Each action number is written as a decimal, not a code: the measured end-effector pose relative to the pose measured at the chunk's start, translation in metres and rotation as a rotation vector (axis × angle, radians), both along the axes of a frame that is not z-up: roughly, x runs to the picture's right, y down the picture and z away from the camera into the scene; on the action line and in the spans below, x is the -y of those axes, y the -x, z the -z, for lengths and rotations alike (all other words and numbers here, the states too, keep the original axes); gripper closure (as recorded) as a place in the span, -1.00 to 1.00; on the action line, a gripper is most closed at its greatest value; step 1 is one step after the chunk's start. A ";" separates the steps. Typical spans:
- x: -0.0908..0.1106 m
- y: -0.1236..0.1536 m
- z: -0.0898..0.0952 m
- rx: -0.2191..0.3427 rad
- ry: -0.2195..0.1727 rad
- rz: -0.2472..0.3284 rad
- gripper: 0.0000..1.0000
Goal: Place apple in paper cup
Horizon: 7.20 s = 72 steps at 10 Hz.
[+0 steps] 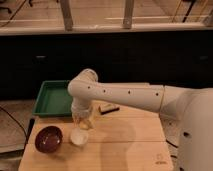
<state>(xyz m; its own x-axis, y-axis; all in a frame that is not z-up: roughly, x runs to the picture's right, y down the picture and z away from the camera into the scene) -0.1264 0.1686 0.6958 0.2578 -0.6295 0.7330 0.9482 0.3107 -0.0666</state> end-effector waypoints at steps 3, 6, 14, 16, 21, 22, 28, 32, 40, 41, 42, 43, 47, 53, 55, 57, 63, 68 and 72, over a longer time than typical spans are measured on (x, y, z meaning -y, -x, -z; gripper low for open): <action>-0.008 0.006 0.011 0.025 0.010 0.022 1.00; -0.014 0.012 0.019 0.054 0.016 0.048 0.61; -0.021 0.015 0.029 0.073 0.024 0.086 -0.60; -0.021 0.014 0.030 0.074 0.023 0.090 -0.60; -0.020 0.013 0.030 0.082 0.020 0.086 -0.60; -0.019 0.013 0.030 0.085 0.020 0.087 -0.60; -0.019 0.010 0.029 0.087 0.025 0.090 -0.60; -0.018 0.010 0.029 0.087 0.024 0.090 -0.60; -0.018 0.010 0.029 0.088 0.024 0.089 -0.60; -0.018 0.010 0.029 0.088 0.024 0.089 -0.60; -0.018 0.010 0.029 0.088 0.024 0.089 -0.60; -0.018 0.010 0.029 0.088 0.024 0.089 -0.60; -0.018 0.010 0.029 0.088 0.024 0.089 -0.60; -0.018 0.010 0.029 0.088 0.024 0.089 -0.60; -0.018 0.010 0.029 0.088 0.024 0.088 -0.60; -0.018 0.010 0.029 0.088 0.024 0.088 -0.60; -0.018 0.010 0.029 0.088 0.024 0.088 -0.60; -0.018 0.010 0.029 0.088 0.024 0.089 -0.60; -0.018 0.010 0.029 0.088 0.024 0.088 -0.60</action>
<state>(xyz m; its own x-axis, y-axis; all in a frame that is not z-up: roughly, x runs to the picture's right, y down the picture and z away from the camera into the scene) -0.1366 0.1868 0.6666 0.1361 -0.6291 0.7653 0.9743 0.2250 0.0116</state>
